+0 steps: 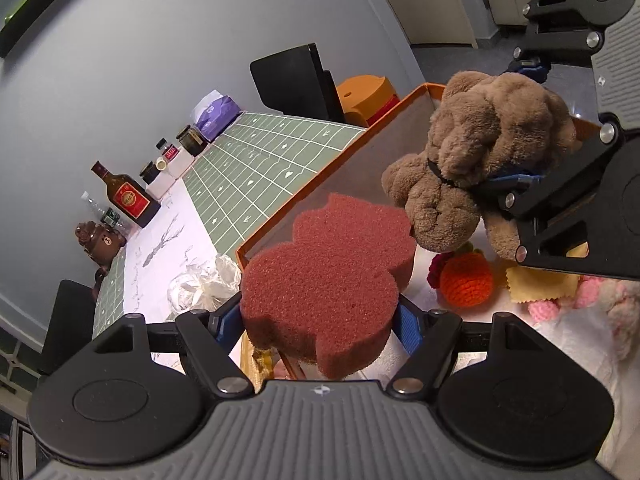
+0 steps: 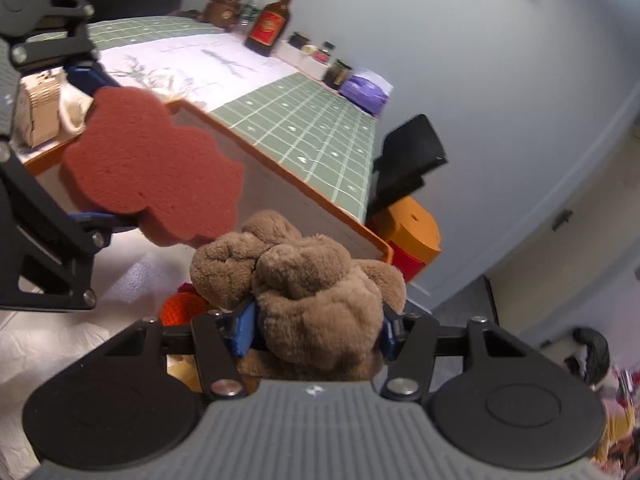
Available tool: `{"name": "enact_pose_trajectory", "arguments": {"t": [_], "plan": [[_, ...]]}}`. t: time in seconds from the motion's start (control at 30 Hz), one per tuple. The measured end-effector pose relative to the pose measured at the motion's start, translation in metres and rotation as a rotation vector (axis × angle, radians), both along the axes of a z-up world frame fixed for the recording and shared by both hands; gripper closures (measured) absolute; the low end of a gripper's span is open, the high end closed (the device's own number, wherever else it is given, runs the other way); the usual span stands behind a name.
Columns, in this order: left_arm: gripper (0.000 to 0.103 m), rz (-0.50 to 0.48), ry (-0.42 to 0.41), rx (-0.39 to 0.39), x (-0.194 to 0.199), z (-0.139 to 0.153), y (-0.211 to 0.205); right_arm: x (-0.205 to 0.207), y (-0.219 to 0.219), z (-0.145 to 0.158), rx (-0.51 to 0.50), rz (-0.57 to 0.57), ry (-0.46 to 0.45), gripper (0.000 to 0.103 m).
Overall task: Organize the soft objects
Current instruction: 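Carry the sponge and plush bear over the orange box with both grippers, then open both grippers to drop the sponge and bear into the box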
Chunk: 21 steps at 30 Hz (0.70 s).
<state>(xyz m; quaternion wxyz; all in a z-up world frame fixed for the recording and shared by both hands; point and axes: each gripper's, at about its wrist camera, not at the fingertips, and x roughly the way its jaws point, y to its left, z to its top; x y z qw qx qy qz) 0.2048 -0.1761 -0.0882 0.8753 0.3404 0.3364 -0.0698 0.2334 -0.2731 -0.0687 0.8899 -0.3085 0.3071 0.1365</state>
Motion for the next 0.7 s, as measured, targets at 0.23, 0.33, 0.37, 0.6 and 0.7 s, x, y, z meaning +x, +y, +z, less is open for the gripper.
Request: {"name": "enact_pose_trajectory", "arguments": {"t": [0.23,0.33,0.37,0.6,0.7], "plan": [[0.017,-0.028,-0.002,0.028,0.006,-0.006,-0.006,0.015,0.0,-0.005,0.026,0.041,0.072,0.044],[0.017,-0.043,-0.011,0.045,0.006,-0.009,-0.007,0.019,-0.002,-0.003,0.047,0.056,0.089,0.041],[0.017,-0.049,-0.012,0.047,0.006,-0.009,-0.006,0.019,-0.002,-0.003,0.052,0.06,0.1,0.041],[0.01,-0.082,-0.004,0.024,0.005,-0.006,-0.003,0.025,-0.006,0.001,0.098,0.059,0.149,0.039],[0.009,-0.085,-0.002,0.011,0.002,-0.003,-0.001,0.024,-0.005,0.005,0.097,0.067,0.154,0.036]]}}
